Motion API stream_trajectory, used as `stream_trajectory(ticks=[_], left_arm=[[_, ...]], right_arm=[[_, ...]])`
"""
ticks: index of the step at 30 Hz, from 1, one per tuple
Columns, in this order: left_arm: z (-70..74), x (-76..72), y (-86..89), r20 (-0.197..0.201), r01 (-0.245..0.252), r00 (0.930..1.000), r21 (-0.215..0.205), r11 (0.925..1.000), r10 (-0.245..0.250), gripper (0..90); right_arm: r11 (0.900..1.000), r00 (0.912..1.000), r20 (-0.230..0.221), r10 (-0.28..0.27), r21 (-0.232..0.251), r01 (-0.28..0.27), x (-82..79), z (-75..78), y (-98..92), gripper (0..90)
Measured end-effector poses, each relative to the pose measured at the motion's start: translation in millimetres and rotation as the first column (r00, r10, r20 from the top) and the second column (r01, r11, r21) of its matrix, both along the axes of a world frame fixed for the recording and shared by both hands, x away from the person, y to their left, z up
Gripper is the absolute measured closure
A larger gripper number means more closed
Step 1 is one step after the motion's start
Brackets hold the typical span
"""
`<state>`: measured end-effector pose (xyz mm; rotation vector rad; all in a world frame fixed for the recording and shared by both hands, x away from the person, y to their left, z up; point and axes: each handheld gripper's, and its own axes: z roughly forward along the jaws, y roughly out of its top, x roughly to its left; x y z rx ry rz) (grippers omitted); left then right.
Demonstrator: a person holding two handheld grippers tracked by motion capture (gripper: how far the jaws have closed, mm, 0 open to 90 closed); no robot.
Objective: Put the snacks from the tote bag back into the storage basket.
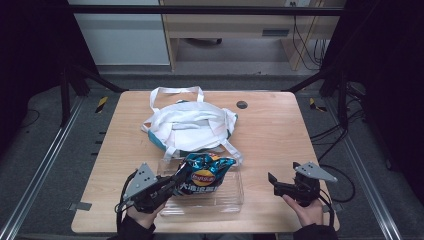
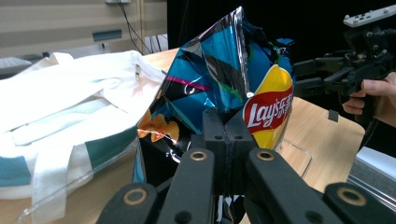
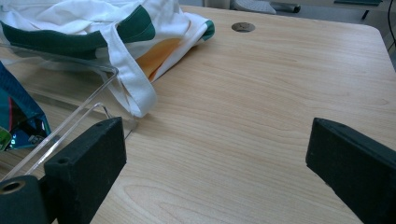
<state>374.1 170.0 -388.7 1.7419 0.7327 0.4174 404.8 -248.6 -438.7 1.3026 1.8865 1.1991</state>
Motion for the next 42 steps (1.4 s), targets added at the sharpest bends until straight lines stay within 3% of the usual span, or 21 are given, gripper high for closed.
stream_trajectory(ticks=[17,20,42], left_arm=[[-9.9,12.2,7.8,-0.040,-0.038,0.9985,-0.026,0.9989,0.037,89.9],[-11.1,14.6,9.7,-0.062,-0.047,0.9971,-0.043,0.9980,0.045,89.9],[-18.0,25.1,11.0,-0.088,-0.110,0.9905,-0.040,0.9932,0.106,88.4]], right_arm=[[1.000,1.0000,-0.001,0.009,0.005,-0.009,0.5,0.1,0.7,5.4],[1.000,0.9999,0.004,0.010,0.004,-0.010,0.5,0.2,0.7,5.4],[1.000,0.9999,-0.001,0.015,-0.006,-0.015,1.1,-0.1,2.7,5.4]])
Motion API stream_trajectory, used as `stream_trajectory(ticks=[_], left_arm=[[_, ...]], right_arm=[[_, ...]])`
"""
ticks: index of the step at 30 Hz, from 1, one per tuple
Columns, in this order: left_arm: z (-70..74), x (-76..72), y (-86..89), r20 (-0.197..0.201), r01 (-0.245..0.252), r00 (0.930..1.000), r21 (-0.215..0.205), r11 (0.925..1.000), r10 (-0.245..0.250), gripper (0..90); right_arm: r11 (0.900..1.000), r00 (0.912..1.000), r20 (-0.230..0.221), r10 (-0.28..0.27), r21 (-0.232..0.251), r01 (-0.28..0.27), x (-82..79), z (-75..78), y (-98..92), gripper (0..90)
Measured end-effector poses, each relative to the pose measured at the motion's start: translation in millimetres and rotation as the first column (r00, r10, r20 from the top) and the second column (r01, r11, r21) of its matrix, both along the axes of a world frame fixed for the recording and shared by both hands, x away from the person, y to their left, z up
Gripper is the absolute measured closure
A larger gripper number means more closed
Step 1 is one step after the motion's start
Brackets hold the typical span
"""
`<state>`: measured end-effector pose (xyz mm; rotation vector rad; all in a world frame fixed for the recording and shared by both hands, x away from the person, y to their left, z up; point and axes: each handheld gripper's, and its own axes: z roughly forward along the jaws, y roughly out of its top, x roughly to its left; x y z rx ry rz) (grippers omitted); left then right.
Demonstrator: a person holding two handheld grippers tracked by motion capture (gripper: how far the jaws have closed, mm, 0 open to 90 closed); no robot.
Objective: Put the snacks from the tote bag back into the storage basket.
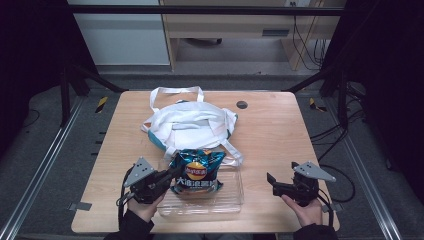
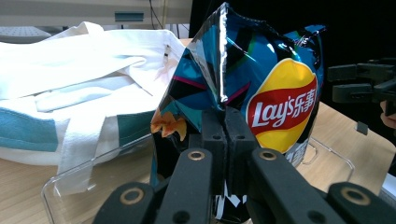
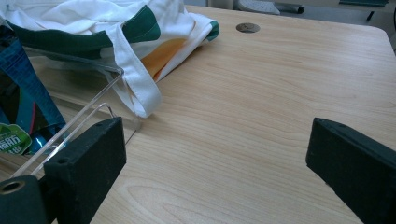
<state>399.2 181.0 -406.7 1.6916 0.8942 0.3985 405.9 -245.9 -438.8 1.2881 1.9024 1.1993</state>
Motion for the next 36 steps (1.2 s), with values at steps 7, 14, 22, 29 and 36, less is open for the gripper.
stream_trajectory(ticks=[7,14,22,29,36], left_arm=[[-0.6,4.4,-0.2,-0.009,-0.015,0.9998,-0.012,0.9998,0.015,87.8],[-0.6,11.2,-5.2,0.000,-0.044,0.9990,-0.008,0.9990,0.044,87.2],[-2.2,18.1,-6.6,0.003,-0.067,0.9978,-0.017,0.9976,0.067,86.2],[-2.8,22.6,-7.3,0.006,-0.077,0.9970,-0.014,0.9969,0.077,84.5],[-3.7,25.3,-7.9,0.014,-0.078,0.9969,-0.006,0.9969,0.078,81.4]], right_arm=[[1.000,1.0000,-0.001,0.001,-0.002,-0.001,0.1,0.0,1.1,5.3],[1.000,1.0000,0.002,0.000,-0.004,0.000,0.9,-0.3,1.2,5.3],[1.000,1.0000,0.004,0.000,-0.002,0.000,0.6,0.2,0.8,5.3],[1.000,1.0000,0.002,0.002,-0.007,-0.002,1.5,-0.1,2.1,5.3],[1.000,1.0000,0.001,0.005,-0.011,-0.005,1.8,-0.4,2.8,5.3]])
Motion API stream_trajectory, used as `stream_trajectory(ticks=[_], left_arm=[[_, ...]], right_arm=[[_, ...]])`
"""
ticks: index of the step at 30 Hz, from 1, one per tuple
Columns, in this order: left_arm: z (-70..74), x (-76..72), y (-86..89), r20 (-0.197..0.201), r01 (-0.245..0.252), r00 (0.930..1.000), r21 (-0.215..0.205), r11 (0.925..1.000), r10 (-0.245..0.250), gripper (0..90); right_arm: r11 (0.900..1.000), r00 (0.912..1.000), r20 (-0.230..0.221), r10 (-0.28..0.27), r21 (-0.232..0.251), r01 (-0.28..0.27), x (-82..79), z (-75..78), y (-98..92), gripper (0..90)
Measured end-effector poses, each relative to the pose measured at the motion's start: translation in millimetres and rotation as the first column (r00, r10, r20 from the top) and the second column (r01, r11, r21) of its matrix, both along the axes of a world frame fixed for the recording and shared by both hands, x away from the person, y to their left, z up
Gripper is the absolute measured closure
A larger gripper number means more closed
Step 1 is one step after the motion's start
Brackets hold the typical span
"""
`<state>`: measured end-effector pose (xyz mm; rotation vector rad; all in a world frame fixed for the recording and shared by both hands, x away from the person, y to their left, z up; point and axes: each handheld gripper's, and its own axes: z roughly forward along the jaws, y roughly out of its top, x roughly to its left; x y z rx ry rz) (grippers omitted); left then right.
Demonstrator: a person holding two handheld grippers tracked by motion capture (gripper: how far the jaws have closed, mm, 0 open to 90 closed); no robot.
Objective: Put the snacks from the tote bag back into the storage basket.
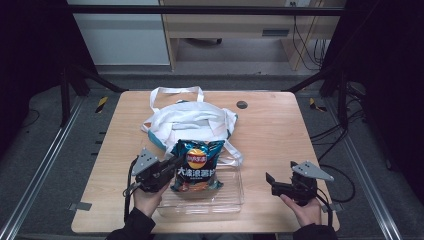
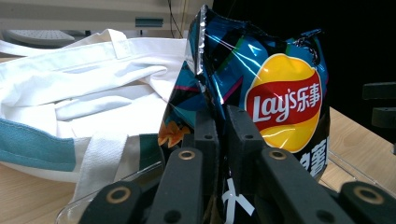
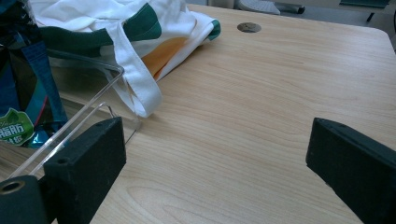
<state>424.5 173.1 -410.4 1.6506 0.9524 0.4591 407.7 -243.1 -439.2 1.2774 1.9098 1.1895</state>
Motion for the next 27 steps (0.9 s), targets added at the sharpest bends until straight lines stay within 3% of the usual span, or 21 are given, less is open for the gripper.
stream_trajectory(ticks=[6,14,27], left_arm=[[0.3,-1.1,-0.2,0.013,0.001,0.9999,0.019,0.9998,-0.001,75.5],[2.6,-4.2,4.0,0.025,0.010,0.9996,0.038,0.9992,-0.011,56.9],[7.7,-12.3,6.7,0.041,0.011,0.9991,0.050,0.9987,-0.013,46.3]], right_arm=[[1.000,1.0000,0.003,0.000,-0.002,0.000,-0.4,0.2,-0.1,5.3],[1.000,1.0000,0.004,0.002,-0.001,-0.002,-1.2,0.5,0.2,5.3],[1.000,1.0000,0.003,0.004,0.002,-0.004,-1.4,0.7,0.4,5.3]])
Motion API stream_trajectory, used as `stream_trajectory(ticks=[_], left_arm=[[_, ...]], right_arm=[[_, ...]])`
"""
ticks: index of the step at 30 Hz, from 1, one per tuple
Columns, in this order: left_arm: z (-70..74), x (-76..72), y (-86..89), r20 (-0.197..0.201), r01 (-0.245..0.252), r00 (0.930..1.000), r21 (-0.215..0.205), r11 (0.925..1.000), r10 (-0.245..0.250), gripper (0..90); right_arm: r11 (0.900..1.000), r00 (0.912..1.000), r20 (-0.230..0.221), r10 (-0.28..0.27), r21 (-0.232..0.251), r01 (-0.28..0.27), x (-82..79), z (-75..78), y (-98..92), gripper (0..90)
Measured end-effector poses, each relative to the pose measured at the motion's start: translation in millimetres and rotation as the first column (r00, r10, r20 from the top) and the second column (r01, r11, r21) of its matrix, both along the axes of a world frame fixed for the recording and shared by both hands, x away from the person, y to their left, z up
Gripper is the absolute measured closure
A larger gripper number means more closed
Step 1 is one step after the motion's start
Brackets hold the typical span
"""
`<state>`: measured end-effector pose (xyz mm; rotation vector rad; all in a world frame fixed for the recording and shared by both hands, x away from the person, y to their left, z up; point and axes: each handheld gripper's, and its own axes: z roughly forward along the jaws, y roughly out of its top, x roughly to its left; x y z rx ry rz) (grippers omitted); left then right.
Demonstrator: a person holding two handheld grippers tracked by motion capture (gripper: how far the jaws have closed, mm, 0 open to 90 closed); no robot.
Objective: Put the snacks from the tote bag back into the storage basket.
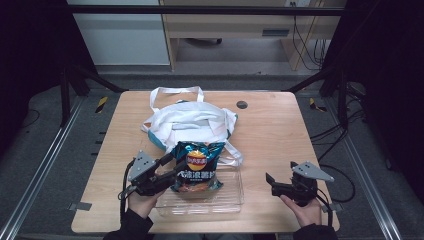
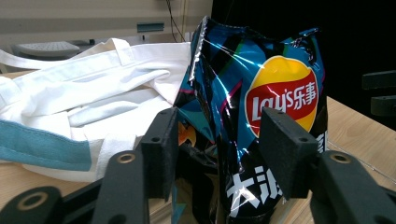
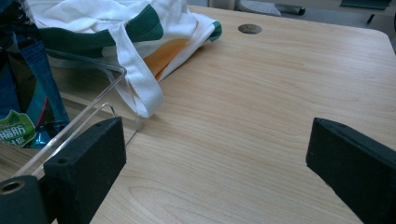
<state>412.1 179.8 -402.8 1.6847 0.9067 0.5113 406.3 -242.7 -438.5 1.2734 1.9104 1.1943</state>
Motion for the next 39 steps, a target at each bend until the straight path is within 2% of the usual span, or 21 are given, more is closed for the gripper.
stream_trajectory(ticks=[8,18,23,25,34,39], left_arm=[[0.5,-5.9,3.7,0.009,0.014,0.9999,0.012,0.9998,-0.014,38.9],[-2.6,-12.6,24.1,0.007,0.010,0.9999,0.005,0.9999,-0.010,33.8],[-4.9,-13.3,31.1,0.020,-0.006,0.9998,0.003,1.0000,0.006,28.8],[-8.6,-13.9,36.1,0.028,-0.024,0.9994,0.027,0.9994,0.023,27.0],[-21.4,-17.3,53.8,0.013,-0.050,0.9987,0.064,0.9967,0.049,24.3],[-28.9,-19.0,69.9,0.003,-0.097,0.9953,0.061,0.9934,0.097,24.2]], right_arm=[[1.000,1.0000,0.001,-0.001,-0.003,0.001,-0.4,0.1,0.0,5.3],[1.000,1.0000,0.005,-0.002,-0.005,0.002,-1.1,0.3,-0.2,5.3],[1.000,1.0000,0.003,-0.004,0.002,0.004,-1.1,0.2,-1.4,5.1],[1.000,1.0000,0.006,-0.007,0.002,0.007,-1.9,0.5,-2.1,4.9],[1.000,0.9999,0.007,-0.008,0.004,0.008,-1.6,0.1,-2.6,4.8],[1.000,1.0000,0.003,-0.006,0.005,0.006,-1.8,0.2,-1.0,4.8]])
